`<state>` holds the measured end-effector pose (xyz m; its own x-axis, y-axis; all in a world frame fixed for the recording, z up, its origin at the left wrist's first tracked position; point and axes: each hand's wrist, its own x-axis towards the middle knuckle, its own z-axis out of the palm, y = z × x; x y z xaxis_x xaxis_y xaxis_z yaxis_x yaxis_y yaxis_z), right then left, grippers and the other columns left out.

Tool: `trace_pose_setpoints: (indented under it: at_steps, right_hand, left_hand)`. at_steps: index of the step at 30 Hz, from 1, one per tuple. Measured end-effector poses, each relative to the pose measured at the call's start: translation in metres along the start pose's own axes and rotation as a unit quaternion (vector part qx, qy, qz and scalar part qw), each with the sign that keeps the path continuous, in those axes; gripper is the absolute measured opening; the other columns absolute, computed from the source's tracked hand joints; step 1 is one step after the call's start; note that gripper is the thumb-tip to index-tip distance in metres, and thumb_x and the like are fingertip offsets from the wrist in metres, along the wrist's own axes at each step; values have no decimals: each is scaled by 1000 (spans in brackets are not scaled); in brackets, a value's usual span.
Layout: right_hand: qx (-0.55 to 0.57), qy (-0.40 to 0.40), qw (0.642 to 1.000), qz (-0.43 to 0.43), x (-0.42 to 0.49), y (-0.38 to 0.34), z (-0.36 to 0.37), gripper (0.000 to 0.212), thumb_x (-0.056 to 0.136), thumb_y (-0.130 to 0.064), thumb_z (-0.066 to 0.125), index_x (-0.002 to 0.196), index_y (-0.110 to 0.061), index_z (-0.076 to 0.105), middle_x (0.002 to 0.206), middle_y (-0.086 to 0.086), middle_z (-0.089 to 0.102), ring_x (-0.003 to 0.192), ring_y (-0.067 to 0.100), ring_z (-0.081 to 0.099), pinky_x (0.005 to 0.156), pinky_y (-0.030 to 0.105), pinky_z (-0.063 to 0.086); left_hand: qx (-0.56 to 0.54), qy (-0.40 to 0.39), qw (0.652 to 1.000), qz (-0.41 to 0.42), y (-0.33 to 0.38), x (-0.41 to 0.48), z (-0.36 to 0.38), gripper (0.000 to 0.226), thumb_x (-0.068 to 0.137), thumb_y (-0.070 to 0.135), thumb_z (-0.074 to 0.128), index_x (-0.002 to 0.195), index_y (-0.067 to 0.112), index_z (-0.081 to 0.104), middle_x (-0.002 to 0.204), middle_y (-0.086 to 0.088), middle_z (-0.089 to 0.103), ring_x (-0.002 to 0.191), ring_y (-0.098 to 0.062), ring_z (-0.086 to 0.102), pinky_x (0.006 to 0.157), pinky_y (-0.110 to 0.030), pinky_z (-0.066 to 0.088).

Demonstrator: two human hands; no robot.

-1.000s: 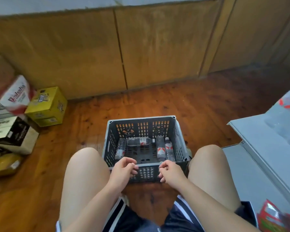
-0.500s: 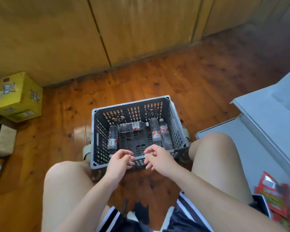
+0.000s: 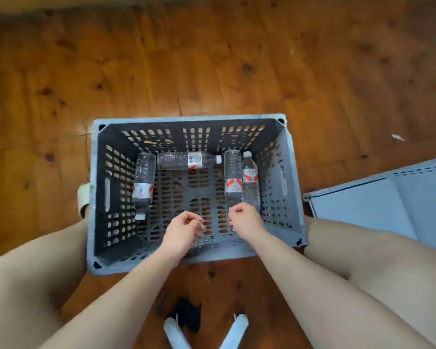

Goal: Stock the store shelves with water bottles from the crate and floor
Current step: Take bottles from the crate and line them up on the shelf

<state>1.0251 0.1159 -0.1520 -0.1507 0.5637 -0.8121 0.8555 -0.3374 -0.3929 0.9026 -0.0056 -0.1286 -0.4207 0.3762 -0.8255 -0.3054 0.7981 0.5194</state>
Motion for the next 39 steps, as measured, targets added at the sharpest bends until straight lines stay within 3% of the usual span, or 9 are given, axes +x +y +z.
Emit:
trace_pose_setpoints:
  at_steps: [4, 9, 19, 23, 26, 31, 35, 37, 39]
  right_hand:
    - [-93, -27, 993, 73, 66, 12, 15, 51, 101, -26, 49, 149, -12, 36, 134, 15, 60, 85, 23, 60, 56, 29, 42]
    - [-129, -23, 984, 117, 117, 16, 38, 76, 101, -25, 53, 159, -5, 10, 163, 14, 25, 136, 34, 48, 106, 45, 48]
    - [14, 90, 983, 159, 147, 18, 72, 74, 89, -26, 75, 146, -10, 30, 142, 17, 54, 125, 39, 57, 101, 45, 51]
    - [100, 24, 988, 118, 127, 1, 69, 52, 87, -29, 65, 129, -13, 39, 110, 16, 68, 77, 25, 75, 67, 35, 63]
    - [148, -41, 981, 116, 95, -11, 42, 36, 95, -23, 58, 123, -4, 51, 88, 13, 68, 51, 17, 64, 49, 26, 53]
    - [145, -68, 980, 118, 35, -25, -17, 33, 99, -24, 56, 125, -4, 52, 66, 5, 43, 46, 14, 37, 40, 23, 31]
    - [-115, -79, 990, -10, -40, -40, -41, 23, 88, -32, 62, 86, -12, 50, 60, 1, 37, 48, 17, 33, 49, 28, 27]
    - [-161, -103, 978, -80, -81, -48, -52, 34, 83, -32, 63, 65, -18, 38, 54, -1, 29, 47, 18, 27, 52, 31, 24]
    - [-159, -131, 969, -138, -125, -56, -65, 19, 80, -32, 65, 70, -21, 55, 57, 1, 39, 50, 20, 35, 52, 31, 31]
  left_hand:
    - [138, -52, 989, -23, -21, 49, 7, 19, 99, 18, 48, 95, 17, 66, 89, -2, 74, 82, -21, 69, 82, -41, 57]
    - [216, -97, 970, -60, -38, 83, 18, 17, 100, 23, 49, 101, 19, 65, 96, -3, 72, 90, -22, 67, 83, -36, 53]
    - [88, -56, 988, -110, -61, 110, 10, 20, 101, 15, 47, 95, 15, 66, 87, -4, 74, 79, -20, 68, 95, -46, 55]
    - [129, -60, 987, -80, -49, 102, 3, 16, 100, 22, 51, 94, 20, 65, 89, 0, 74, 84, -19, 69, 91, -42, 57]
    - [178, -38, 982, -45, -32, 86, -5, 15, 102, 26, 52, 99, 22, 65, 97, 1, 71, 91, -17, 66, 94, -40, 54]
    - [194, -25, 981, 16, -5, 36, -21, 11, 99, 15, 53, 98, 22, 61, 89, 3, 66, 73, -10, 57, 75, -37, 53]
    - [263, -11, 958, 113, -3, -16, -40, 33, 91, 11, 65, 121, 24, 57, 122, 1, 62, 109, -14, 60, 95, -28, 50]
    - [290, -8, 942, 169, -3, -43, -49, 68, 85, 16, 75, 144, 26, 43, 147, 5, 45, 135, -13, 46, 111, -29, 41]
    - [303, -19, 926, 224, -2, -69, -56, 96, 77, 28, 83, 155, 27, 29, 158, 9, 31, 146, -11, 32, 120, -32, 32]
